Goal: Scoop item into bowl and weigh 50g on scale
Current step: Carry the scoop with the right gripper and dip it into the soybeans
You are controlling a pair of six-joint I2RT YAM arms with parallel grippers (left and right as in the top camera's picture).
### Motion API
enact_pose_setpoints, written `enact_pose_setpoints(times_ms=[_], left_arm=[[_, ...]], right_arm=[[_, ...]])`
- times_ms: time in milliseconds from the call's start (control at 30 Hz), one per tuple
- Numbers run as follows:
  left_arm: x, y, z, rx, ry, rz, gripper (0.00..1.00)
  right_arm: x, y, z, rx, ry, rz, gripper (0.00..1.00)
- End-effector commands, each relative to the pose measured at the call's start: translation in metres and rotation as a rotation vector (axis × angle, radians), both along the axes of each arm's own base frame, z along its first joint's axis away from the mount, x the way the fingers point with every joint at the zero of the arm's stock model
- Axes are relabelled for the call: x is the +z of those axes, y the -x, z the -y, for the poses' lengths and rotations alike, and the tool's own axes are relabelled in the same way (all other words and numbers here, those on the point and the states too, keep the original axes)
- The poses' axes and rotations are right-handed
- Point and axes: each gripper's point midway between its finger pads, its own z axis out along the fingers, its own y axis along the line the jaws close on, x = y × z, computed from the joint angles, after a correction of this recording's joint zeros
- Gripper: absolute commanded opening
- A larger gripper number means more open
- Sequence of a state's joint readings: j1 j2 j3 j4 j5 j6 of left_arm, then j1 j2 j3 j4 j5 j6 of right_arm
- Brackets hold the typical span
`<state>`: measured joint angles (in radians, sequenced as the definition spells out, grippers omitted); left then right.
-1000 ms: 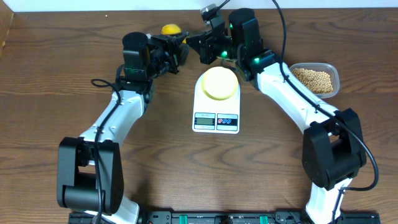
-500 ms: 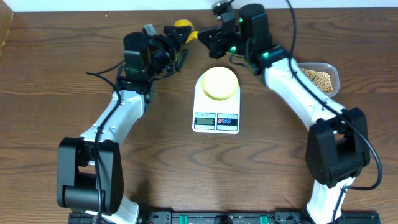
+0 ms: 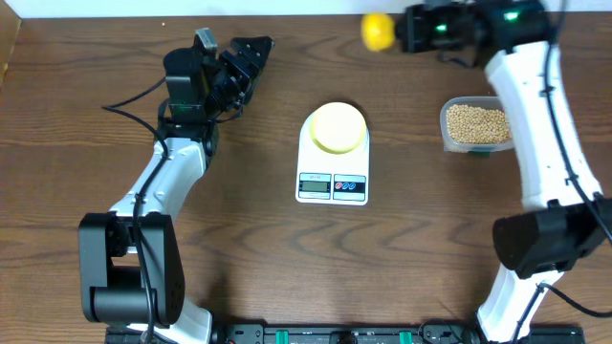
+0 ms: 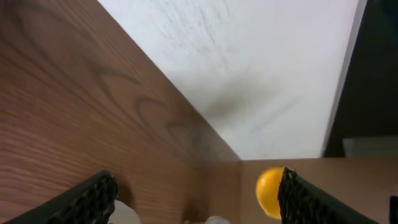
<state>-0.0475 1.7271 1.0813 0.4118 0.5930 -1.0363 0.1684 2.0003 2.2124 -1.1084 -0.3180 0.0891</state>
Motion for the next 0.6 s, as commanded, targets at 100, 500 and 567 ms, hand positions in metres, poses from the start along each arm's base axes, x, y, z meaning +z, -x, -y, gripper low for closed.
enact_pose_setpoints(times_ms=[100,500,567], left_arm=[[0.011,-0.001,0.0,-0.027,-0.086,0.081,0.84],[0.01,-0.001,0.0,-0.027,-0.086,0.077,0.84],[0.01,-0.001,0.0,-0.027,-0.086,0.077,0.84]], right_arm=[[-0.019,0.027,0.1,-0.208,0.313,-0.145,0.01],[-0.066,0.068,0.18,-0.312,0.356,-0.447,0.01],[-0.077,0.066,0.184,-0.296,0.365,-0.472,0.01]])
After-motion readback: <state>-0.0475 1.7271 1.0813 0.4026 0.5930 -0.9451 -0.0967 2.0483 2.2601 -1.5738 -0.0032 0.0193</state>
